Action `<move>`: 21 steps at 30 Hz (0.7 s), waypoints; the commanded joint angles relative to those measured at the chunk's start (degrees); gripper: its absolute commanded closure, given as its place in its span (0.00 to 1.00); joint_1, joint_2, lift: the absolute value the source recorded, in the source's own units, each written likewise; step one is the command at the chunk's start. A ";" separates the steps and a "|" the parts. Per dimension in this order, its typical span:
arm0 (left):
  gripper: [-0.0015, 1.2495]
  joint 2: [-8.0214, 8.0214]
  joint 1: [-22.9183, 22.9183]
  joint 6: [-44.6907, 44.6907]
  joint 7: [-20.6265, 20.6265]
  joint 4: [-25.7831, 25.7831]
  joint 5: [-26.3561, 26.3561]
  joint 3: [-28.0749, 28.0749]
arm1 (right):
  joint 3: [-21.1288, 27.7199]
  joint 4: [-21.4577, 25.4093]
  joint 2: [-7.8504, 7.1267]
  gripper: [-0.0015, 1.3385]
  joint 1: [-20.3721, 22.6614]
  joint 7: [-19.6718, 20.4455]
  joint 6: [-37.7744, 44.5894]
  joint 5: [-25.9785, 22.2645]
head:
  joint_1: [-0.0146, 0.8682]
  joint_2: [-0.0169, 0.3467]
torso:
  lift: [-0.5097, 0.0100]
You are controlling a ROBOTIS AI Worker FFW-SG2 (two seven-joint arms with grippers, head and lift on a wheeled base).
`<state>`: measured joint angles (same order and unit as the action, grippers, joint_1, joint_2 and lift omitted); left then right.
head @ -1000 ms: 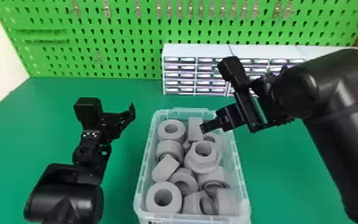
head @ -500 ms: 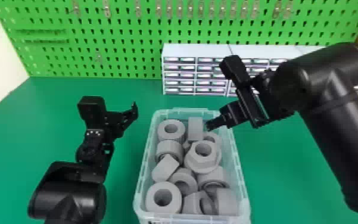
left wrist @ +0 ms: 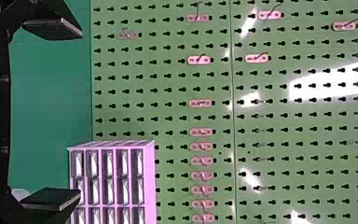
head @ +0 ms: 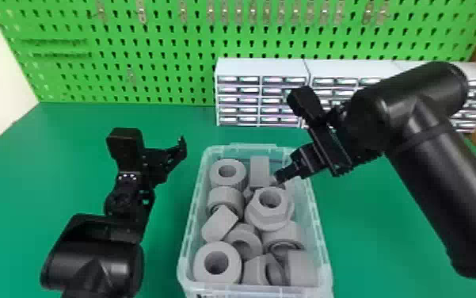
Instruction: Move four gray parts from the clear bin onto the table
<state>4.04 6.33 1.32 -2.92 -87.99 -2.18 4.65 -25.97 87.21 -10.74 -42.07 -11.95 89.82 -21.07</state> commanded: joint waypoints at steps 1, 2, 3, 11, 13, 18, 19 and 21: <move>0.08 0.00 0.08 0.00 0.02 0.10 -0.02 0.00 | -0.84 -1.87 0.20 0.39 -0.30 -0.01 0.26 -0.46 | 0.80 0.24 | 0.88; 0.08 0.00 0.08 0.00 0.02 0.10 -0.02 0.00 | -1.01 -2.31 0.28 0.39 -0.47 -0.01 0.26 -0.55 | 0.80 0.24 | 0.88; 0.08 0.00 0.08 0.00 -0.07 0.10 -0.02 0.00 | -1.19 -2.57 0.37 0.39 -0.47 -0.01 0.26 -0.64 | 0.80 0.24 | 0.88; 0.08 0.00 0.17 0.00 -0.07 0.10 -0.02 0.09 | -2.33 -3.89 0.64 0.39 -0.91 -0.01 0.26 -2.48 | 0.80 0.24 | 0.88; 0.08 0.00 0.17 0.00 -0.07 0.10 -0.02 0.18 | -2.51 -4.15 0.72 0.39 -1.00 -0.01 0.26 -3.10 | 0.80 0.24 | 0.88; 0.08 0.00 0.17 0.00 -0.07 0.10 0.07 0.18 | -3.21 -4.77 0.90 0.39 -1.00 -0.01 0.26 -3.89 | 0.80 0.24 | 0.88; 0.08 0.00 0.17 0.00 -0.07 0.10 0.07 0.18 | -3.30 -4.86 0.90 0.39 -1.00 -0.01 0.26 -3.98 | 0.80 0.24 | 0.88; 0.08 0.00 0.17 0.00 -0.07 0.10 -0.02 0.18 | -3.56 -5.21 0.90 0.39 -1.00 -0.01 0.26 -4.33 | 0.80 0.24 | 0.88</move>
<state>4.04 6.51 1.32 -2.99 -87.89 -2.18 4.83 -29.06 82.54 -9.89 -43.07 -11.95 89.82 -24.81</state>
